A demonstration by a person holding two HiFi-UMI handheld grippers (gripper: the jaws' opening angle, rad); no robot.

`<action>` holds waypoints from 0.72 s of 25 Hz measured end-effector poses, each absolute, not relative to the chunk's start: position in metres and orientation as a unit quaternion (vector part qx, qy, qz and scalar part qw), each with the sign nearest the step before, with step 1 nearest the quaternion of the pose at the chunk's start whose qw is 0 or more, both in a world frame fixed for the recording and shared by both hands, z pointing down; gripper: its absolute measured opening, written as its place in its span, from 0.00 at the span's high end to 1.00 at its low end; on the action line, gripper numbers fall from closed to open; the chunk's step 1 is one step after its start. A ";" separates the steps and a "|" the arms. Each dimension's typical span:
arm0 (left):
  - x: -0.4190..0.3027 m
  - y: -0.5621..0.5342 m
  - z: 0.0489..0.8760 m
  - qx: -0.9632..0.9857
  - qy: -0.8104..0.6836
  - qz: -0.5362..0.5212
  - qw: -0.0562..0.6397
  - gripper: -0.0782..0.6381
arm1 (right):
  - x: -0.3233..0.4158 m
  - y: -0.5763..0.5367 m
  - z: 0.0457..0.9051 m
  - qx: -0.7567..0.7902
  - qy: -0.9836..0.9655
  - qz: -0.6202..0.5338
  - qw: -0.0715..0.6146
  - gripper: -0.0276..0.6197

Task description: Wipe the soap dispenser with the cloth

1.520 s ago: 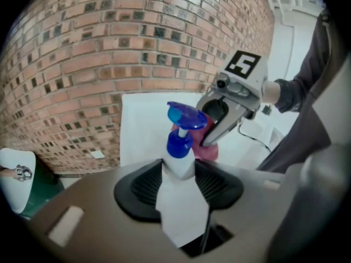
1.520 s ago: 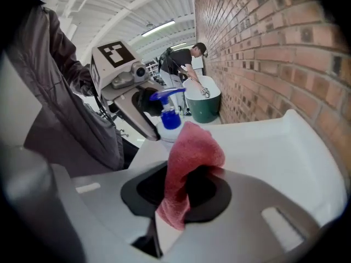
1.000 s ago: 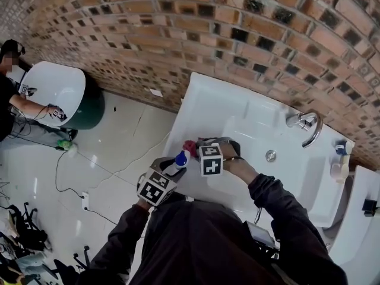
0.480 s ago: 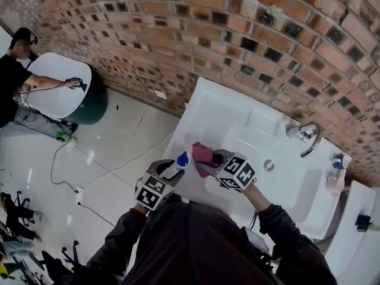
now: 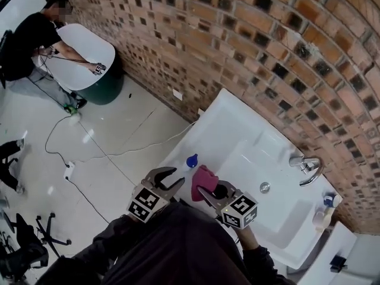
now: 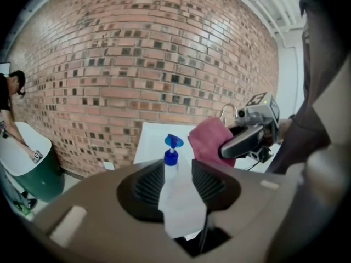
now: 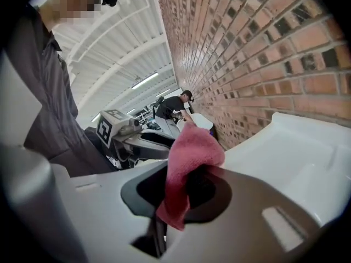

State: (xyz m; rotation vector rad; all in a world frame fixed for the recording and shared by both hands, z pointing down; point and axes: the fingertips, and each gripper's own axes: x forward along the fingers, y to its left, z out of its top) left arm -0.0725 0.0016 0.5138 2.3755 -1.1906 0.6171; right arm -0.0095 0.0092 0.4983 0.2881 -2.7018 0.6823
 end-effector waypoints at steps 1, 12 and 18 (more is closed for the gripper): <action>-0.072 0.003 0.514 0.853 -0.426 0.222 0.206 0.67 | -0.012 0.012 0.501 0.099 -0.950 0.238 0.175 0.86; -0.060 0.019 0.519 0.856 -0.413 0.229 0.207 0.70 | -0.029 0.032 0.511 0.076 -0.949 0.225 0.206 0.86; -0.059 0.021 0.520 0.858 -0.411 0.230 0.207 0.70 | -0.028 0.034 0.513 0.078 -0.948 0.225 0.211 0.86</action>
